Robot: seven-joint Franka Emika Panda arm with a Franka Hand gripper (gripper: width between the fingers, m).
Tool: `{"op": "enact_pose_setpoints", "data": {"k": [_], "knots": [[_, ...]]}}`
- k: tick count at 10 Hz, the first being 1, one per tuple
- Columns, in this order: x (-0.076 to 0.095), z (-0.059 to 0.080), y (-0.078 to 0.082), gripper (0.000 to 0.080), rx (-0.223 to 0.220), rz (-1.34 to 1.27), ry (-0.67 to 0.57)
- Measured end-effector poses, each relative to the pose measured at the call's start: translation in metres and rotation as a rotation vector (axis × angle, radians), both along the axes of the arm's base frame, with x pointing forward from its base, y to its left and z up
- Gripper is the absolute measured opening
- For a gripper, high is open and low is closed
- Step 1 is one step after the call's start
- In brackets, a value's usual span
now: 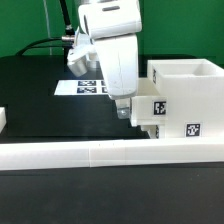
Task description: Assemble drawer
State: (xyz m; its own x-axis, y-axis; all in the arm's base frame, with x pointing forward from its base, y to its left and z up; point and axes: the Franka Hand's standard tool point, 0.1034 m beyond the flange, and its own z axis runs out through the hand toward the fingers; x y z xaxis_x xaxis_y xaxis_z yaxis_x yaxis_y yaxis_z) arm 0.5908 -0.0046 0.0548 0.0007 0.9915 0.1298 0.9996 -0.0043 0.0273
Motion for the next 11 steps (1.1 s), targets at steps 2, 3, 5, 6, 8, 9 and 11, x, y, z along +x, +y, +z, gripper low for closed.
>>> {"op": "enact_pose_setpoints", "data": {"k": [2,3,5,6,8,9,11], "knots": [[0.0,0.0,0.0,0.0649,0.0,0.0,0.001],[0.0,0.0,0.0,0.0649,0.0,-0.001,0.001],[0.001,0.0,0.011,0.0649,0.005,0.007,0.003],[0.004,0.001,0.024,0.0649,0.011,0.027,0.004],[0.009,-0.003,0.039,0.0649,0.017,0.046,-0.014],[0.012,-0.005,0.039,0.0649,0.01,0.055,-0.033],[0.014,-0.001,0.033,0.0649,0.004,0.038,-0.023]]}}
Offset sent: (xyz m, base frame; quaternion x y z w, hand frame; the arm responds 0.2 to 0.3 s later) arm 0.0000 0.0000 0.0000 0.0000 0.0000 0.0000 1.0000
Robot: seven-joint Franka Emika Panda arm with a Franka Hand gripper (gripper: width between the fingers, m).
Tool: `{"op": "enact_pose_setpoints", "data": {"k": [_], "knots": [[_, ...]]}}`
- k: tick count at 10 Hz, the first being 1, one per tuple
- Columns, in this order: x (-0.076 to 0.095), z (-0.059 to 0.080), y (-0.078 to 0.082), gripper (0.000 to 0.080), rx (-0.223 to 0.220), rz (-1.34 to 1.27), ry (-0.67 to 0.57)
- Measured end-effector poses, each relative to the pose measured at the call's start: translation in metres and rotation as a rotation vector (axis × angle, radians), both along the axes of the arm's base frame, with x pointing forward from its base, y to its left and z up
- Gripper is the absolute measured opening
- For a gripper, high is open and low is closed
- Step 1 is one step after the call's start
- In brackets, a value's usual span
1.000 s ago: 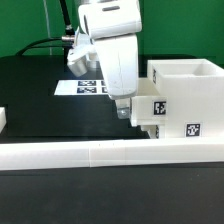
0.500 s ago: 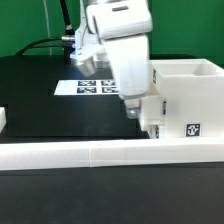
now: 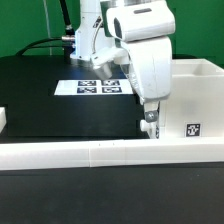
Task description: Assemble drawer
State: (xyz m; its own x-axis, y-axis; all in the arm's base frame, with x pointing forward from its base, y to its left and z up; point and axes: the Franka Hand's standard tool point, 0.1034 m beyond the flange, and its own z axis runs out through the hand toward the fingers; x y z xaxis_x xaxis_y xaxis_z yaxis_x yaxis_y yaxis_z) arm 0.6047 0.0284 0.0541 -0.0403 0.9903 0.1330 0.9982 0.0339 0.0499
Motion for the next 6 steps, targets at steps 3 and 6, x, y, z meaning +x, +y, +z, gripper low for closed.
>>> {"op": "enact_pose_setpoints", "data": {"k": [3,6], "knots": [[0.002,0.017,-0.048,0.0649,-0.026,-0.047,-0.018],[-0.013,0.024,-0.067,0.0649,-0.021,-0.107,-0.027]]}}
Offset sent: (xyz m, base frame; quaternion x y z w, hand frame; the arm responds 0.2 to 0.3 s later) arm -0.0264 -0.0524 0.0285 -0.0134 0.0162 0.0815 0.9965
